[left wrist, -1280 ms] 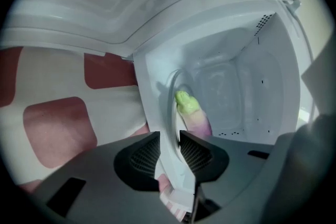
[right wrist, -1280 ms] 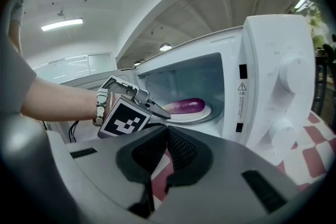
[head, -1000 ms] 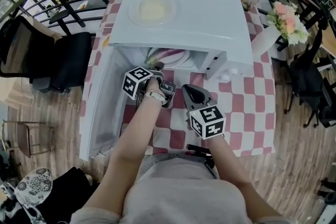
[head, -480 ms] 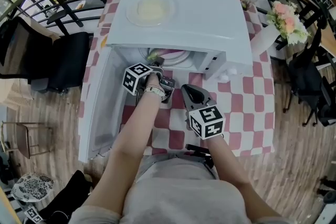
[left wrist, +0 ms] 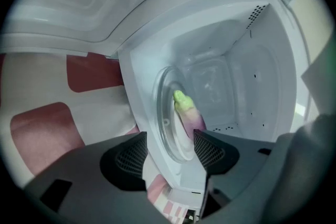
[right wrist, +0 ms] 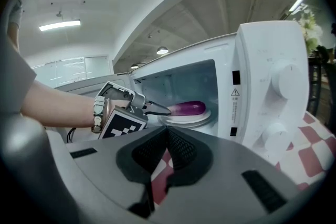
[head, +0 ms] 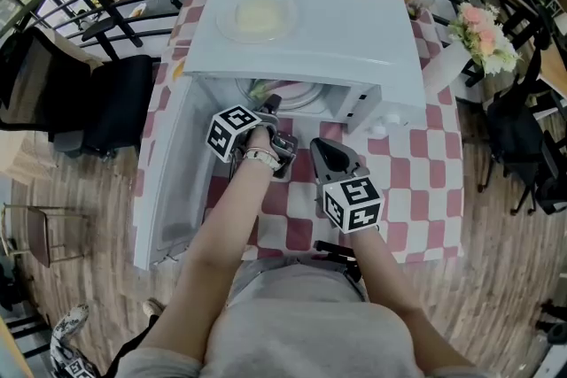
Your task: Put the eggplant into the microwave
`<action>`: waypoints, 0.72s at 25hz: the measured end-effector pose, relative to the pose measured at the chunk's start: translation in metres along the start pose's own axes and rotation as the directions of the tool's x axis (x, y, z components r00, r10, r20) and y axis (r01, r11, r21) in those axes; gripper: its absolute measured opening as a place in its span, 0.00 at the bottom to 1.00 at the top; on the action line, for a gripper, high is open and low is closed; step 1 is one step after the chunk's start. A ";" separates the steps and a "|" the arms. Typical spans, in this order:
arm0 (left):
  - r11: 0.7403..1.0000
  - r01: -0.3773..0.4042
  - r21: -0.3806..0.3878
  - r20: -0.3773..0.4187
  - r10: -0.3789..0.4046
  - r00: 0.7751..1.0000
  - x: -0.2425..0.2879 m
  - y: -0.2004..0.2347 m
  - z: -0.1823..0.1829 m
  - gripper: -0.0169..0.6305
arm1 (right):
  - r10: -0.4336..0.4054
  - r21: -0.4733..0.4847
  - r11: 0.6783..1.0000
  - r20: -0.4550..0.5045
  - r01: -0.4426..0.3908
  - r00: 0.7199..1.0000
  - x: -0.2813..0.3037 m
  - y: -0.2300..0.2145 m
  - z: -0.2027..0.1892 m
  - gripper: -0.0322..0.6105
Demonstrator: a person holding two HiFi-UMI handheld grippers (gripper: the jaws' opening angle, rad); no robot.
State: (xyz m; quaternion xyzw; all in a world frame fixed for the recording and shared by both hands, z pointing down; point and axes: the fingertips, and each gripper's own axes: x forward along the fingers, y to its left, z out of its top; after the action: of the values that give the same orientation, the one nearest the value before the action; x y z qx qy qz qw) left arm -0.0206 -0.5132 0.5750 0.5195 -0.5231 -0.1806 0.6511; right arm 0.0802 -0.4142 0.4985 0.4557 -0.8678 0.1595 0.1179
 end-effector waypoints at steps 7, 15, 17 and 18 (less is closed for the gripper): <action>0.998 0.030 0.058 -0.013 -0.029 0.999 -0.019 -0.010 -0.007 0.36 | -0.019 -0.008 1.000 0.029 0.019 0.999 -0.007 0.004 0.009 0.09; 0.984 0.031 0.173 -0.037 -0.025 0.999 -0.042 -0.010 -0.016 0.03 | -0.038 -0.041 0.998 0.053 0.040 0.998 -0.020 0.017 0.017 0.09; 0.981 0.047 0.187 -0.036 -0.041 0.998 -0.048 -0.016 -0.017 0.03 | -0.042 -0.043 0.998 0.059 0.044 0.997 -0.023 0.021 0.020 0.09; 0.979 0.055 0.197 -0.035 -0.049 0.998 -0.051 -0.019 -0.017 0.03 | -0.045 -0.042 0.998 0.063 0.048 0.997 -0.025 0.023 0.021 0.09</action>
State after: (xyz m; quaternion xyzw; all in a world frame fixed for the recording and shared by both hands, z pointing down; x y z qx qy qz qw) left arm -0.0200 -0.4726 0.5351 0.5976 -0.5150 -0.1369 0.5991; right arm 0.0734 -0.3914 0.4662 0.4777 -0.8635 0.1234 0.1046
